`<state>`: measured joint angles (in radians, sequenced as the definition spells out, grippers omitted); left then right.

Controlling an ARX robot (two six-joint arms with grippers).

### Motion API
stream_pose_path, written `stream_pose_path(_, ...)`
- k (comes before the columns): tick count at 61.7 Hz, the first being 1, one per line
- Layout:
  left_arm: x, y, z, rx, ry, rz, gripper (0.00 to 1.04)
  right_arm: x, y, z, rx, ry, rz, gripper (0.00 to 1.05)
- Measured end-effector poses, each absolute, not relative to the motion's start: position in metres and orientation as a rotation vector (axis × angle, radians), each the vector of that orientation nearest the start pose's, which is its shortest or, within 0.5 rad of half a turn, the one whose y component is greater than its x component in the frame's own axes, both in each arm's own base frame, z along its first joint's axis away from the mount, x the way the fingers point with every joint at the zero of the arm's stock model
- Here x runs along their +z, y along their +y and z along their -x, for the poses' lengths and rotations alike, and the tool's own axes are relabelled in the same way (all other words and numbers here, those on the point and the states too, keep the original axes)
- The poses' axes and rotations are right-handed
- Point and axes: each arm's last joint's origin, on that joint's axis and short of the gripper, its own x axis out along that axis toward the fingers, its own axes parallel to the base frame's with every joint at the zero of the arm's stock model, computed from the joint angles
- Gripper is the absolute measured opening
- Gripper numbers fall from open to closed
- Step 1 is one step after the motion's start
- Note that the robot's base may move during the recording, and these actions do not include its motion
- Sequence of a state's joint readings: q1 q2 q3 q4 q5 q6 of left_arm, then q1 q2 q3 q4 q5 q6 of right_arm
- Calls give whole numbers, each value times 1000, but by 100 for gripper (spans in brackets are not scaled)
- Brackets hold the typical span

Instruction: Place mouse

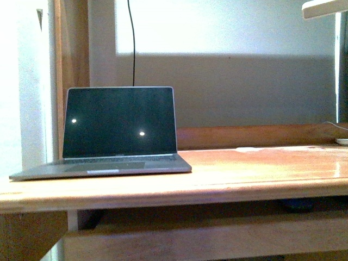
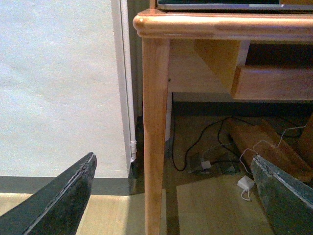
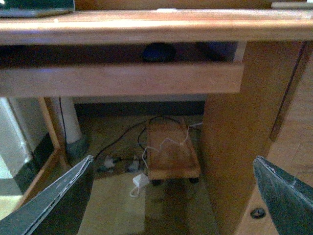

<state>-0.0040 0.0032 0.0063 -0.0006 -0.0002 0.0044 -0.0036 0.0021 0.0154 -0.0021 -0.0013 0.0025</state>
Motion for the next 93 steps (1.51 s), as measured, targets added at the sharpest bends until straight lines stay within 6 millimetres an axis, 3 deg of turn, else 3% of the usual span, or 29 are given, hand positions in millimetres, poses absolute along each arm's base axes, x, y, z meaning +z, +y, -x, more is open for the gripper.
stream_pose_path(17, 165, 0, -98, -4, -2, -4, 97, 168, 0, -97, -3, -12, -3, 97)
stream_pose_path(25, 163, -4, -102, -252, 230, 96, 97, 168, 0, -97, -2, -12, -3, 97)
stream_pose_path(30, 159, -7, -112, -320, 290, 44, 97, 168, 0, -97, -2, -12, -3, 97)
stream_pose_path(36, 160, -6, -134, -325, 270, -123, 97, 168, 0, -97, -3, -12, -3, 97)
stream_pose_path(44, 159, -8, -196, -307, 118, -585, 97, 168, 0, -97, -3, -12, -3, 97)
stream_pose_path(55, 135, -32, -256, -438, -106, -1036, 97, 168, 0, -97, -3, -12, -3, 97)
stream_pose_path(64, 113, -55, -284, -540, -203, -1209, 97, 168, 0, -97, -3, -12, -3, 97)
stream_pose_path(74, 94, -71, -299, -607, -237, -1301, 97, 168, 0, -97, -3, -12, -3, 97)
stream_pose_path(93, 80, -84, -335, -586, -328, -1412, 97, 168, 0, -97, -3, -12, -3, 97)
